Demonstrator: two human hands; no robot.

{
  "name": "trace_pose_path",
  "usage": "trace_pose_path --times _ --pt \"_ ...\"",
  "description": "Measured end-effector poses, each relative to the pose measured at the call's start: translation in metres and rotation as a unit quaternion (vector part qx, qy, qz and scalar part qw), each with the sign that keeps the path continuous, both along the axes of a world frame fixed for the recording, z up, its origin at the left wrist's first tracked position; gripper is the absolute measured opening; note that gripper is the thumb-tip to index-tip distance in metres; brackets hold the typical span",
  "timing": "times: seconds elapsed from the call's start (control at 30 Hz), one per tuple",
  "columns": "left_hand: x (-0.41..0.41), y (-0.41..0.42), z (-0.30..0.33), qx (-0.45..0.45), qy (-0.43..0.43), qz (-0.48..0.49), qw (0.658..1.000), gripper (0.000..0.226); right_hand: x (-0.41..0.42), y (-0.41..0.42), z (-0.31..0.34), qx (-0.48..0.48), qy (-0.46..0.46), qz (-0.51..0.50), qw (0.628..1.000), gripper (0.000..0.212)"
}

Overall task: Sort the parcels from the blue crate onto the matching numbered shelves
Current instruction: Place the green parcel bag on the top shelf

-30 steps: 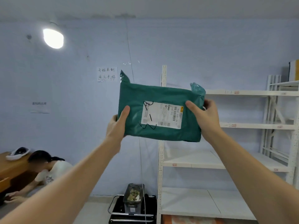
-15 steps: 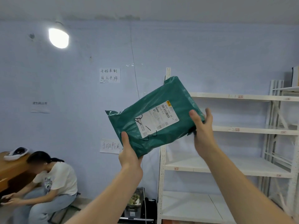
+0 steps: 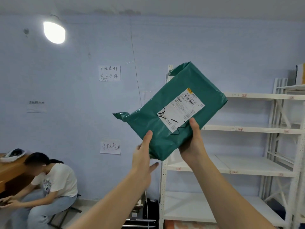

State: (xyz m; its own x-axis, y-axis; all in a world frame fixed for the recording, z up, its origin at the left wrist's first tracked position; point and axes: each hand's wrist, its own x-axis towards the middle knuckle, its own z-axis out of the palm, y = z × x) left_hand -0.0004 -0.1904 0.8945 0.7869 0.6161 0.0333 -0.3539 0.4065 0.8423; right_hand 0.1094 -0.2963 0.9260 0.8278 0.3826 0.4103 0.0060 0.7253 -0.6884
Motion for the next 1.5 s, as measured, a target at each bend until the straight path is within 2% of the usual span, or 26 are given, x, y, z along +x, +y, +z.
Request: trace_pose_path --times 0.07,0.13,0.2,0.27,0.37,0.47,0.57,0.7,0.77,0.83,1.03,1.13,1.3,1.4,1.5 --pt "-0.004 0.021 0.013 0.054 0.0 0.031 0.998 0.082 0.002 -0.005 0.005 0.005 0.001 -0.002 1.0 0.091" --pt "-0.01 0.044 0.034 0.121 -0.025 0.066 0.99 0.102 0.001 -0.007 0.008 0.004 -0.001 0.0 1.0 0.066" --pt "-0.015 0.064 0.054 0.224 -0.032 0.066 0.972 0.108 -0.002 -0.007 0.011 -0.006 0.0 0.003 1.0 0.052" --pt "-0.021 0.082 0.071 0.328 -0.017 0.043 0.944 0.114 -0.004 -0.008 0.016 -0.014 -0.003 0.001 1.0 0.048" --pt "-0.029 0.1 0.092 0.47 0.044 -0.031 0.881 0.102 0.001 -0.014 0.023 -0.033 -0.02 -0.006 0.999 0.038" --pt "-0.025 0.101 0.098 0.528 0.112 -0.112 0.834 0.091 0.012 -0.025 0.032 -0.071 -0.026 -0.017 0.997 0.042" --pt "-0.001 0.075 0.085 0.512 0.103 -0.107 0.846 0.09 0.024 -0.036 0.04 -0.122 -0.045 -0.04 0.991 0.05" --pt "0.047 0.034 0.067 0.376 0.034 -0.051 0.925 0.062 0.045 -0.051 0.043 -0.177 -0.086 -0.081 0.977 0.049" --pt "0.071 0.015 0.062 0.326 0.023 -0.065 0.943 0.052 0.06 -0.065 0.043 -0.2 -0.115 -0.101 0.968 0.05" --pt "0.096 -0.005 0.057 0.293 0.007 -0.088 0.952 0.054 0.076 -0.086 0.044 -0.207 -0.126 -0.129 0.962 0.048" --pt "0.185 -0.104 0.054 0.239 -0.055 -0.132 0.96 0.056 0.144 -0.184 0.035 -0.246 -0.157 -0.163 0.942 0.036" --pt "0.234 -0.16 0.056 0.242 -0.063 -0.143 0.958 0.068 0.186 -0.238 0.034 -0.258 -0.135 -0.176 0.94 0.042" --pt "0.318 -0.241 0.054 0.248 -0.074 -0.13 0.957 0.065 0.262 -0.32 0.027 -0.27 -0.108 -0.198 0.936 0.053" --pt "0.364 -0.28 0.048 0.245 -0.079 -0.15 0.955 0.086 0.304 -0.358 0.019 -0.27 -0.11 -0.212 0.933 0.059" --pt "0.411 -0.309 0.045 0.234 -0.074 -0.168 0.955 0.088 0.349 -0.388 0.015 -0.27 -0.108 -0.217 0.932 0.061"
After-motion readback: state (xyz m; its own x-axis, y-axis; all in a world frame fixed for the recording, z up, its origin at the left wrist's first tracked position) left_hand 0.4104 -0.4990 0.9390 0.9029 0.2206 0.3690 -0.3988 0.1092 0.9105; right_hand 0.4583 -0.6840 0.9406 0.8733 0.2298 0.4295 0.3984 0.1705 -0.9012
